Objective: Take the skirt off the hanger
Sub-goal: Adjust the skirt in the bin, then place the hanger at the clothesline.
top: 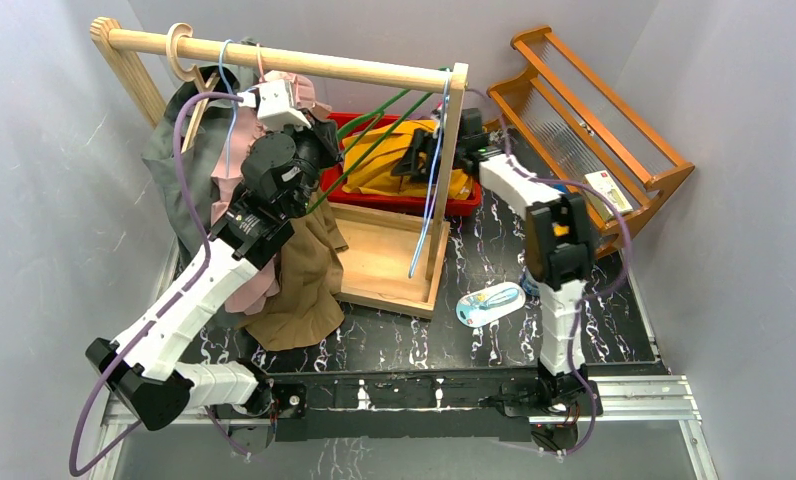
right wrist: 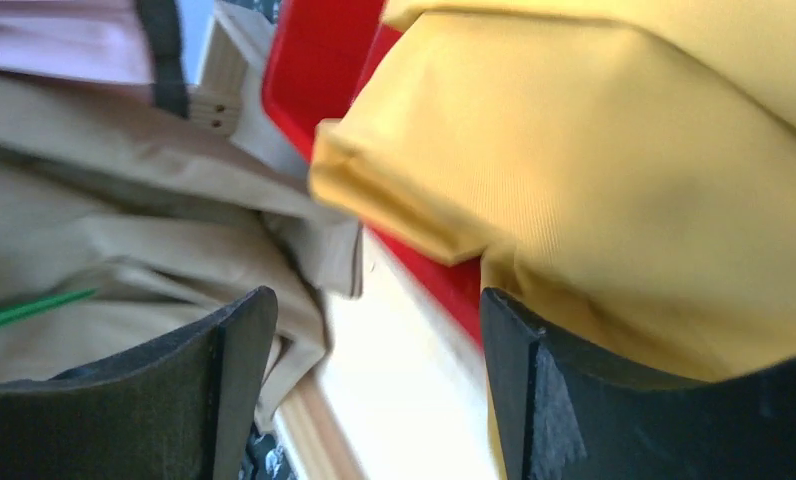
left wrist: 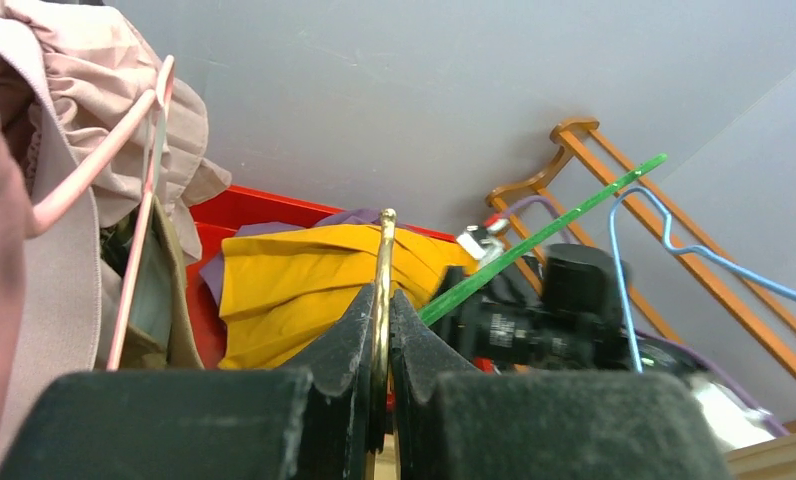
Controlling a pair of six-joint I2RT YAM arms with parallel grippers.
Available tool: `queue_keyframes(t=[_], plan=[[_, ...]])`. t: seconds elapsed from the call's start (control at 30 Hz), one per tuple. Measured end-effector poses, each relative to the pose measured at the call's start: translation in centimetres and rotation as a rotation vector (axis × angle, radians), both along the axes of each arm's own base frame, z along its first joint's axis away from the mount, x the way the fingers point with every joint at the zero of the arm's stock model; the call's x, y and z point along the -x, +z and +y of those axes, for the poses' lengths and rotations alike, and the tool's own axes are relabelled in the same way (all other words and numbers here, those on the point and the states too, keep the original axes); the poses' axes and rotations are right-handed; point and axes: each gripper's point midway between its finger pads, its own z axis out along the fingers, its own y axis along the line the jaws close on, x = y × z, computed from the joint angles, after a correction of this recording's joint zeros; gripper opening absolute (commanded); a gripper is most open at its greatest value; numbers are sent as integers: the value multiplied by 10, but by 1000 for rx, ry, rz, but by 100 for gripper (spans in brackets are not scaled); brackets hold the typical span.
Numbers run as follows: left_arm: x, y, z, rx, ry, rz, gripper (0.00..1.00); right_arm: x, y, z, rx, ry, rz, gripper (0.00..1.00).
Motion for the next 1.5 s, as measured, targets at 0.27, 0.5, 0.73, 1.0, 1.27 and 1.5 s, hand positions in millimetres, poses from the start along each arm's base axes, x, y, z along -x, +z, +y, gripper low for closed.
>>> queue_keyframes(t=[0.27, 0.5, 0.73, 1.0, 1.27, 1.5], plan=[[-3, 16, -15, 106, -45, 7, 0, 25, 89, -75, -179, -83, -183, 86], [-7, 18, -29, 232, -71, 49, 0, 54, 100, -53, -400, 15, -217, 86], [-9, 19, -35, 312, -74, 91, 0, 85, 158, -28, -589, 164, -370, 81], [-8, 18, -38, 359, -73, 115, 0, 104, 175, -11, -657, 208, -417, 71], [-7, 7, -38, 371, -64, 163, 0, 102, 185, -3, -691, 177, -425, 52], [-5, 0, -38, 384, -57, 194, 0, 95, 189, -1, -753, 126, -408, 35]])
